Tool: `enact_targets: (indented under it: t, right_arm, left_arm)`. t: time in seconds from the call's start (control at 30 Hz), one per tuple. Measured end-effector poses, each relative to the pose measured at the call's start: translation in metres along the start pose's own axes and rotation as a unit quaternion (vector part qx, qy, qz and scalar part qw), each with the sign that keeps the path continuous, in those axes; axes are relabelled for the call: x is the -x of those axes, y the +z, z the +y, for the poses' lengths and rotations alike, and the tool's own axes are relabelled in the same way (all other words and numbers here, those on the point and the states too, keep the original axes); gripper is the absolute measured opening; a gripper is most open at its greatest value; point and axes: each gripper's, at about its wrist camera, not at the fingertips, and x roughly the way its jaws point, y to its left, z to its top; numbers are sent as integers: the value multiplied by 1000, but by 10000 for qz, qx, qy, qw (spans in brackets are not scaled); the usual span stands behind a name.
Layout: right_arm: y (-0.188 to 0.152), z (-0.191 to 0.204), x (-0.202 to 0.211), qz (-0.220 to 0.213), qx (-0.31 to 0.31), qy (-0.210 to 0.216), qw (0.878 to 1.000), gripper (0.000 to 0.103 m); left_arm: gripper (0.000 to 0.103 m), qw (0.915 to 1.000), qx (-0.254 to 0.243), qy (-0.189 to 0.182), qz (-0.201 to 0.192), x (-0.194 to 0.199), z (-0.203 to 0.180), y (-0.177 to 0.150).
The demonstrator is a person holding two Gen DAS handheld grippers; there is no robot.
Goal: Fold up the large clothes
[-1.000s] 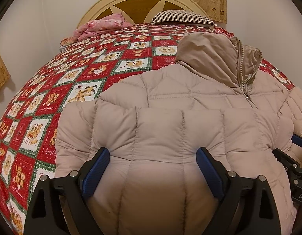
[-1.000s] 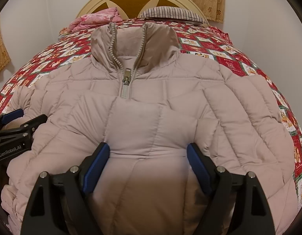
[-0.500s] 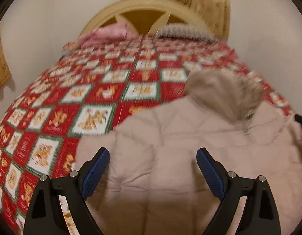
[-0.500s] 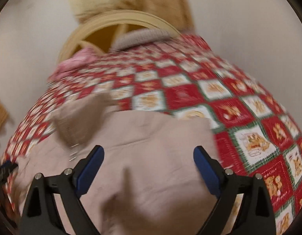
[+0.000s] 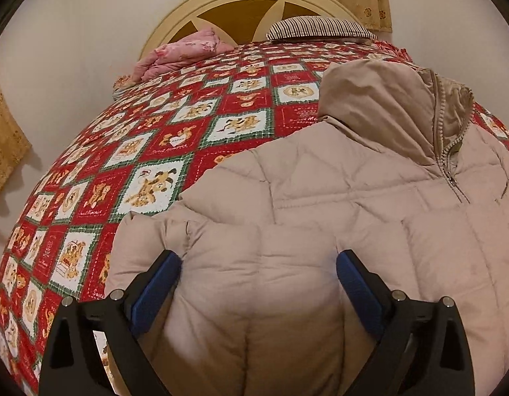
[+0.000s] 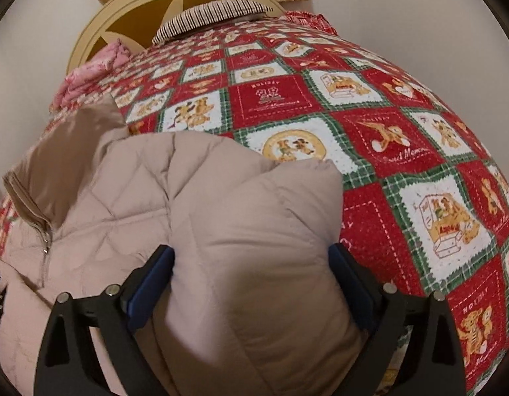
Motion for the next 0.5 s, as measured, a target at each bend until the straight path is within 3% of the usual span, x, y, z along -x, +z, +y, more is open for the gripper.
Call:
enact_targets:
  t: [0.2, 0.3, 0.4, 0.5]
  right_arm:
    - [-1, 4, 0, 25, 88, -152, 9998, 98]
    - [6, 14, 31, -63, 51, -383, 9992, 83]
    - [1, 43, 87, -725, 241, -58, 9971, 86]
    - [-19, 84, 114, -794, 818, 623, 9915, 87]
  left_arm:
    - [98, 9999, 88, -55, 24, -2, 1, 0]
    - [99, 9998, 148, -122, 63, -4, 3, 1]
    - [99, 9997, 182, -139, 66, -4, 3, 0]
    - [99, 9998, 174, -126, 62, -3, 4, 0]
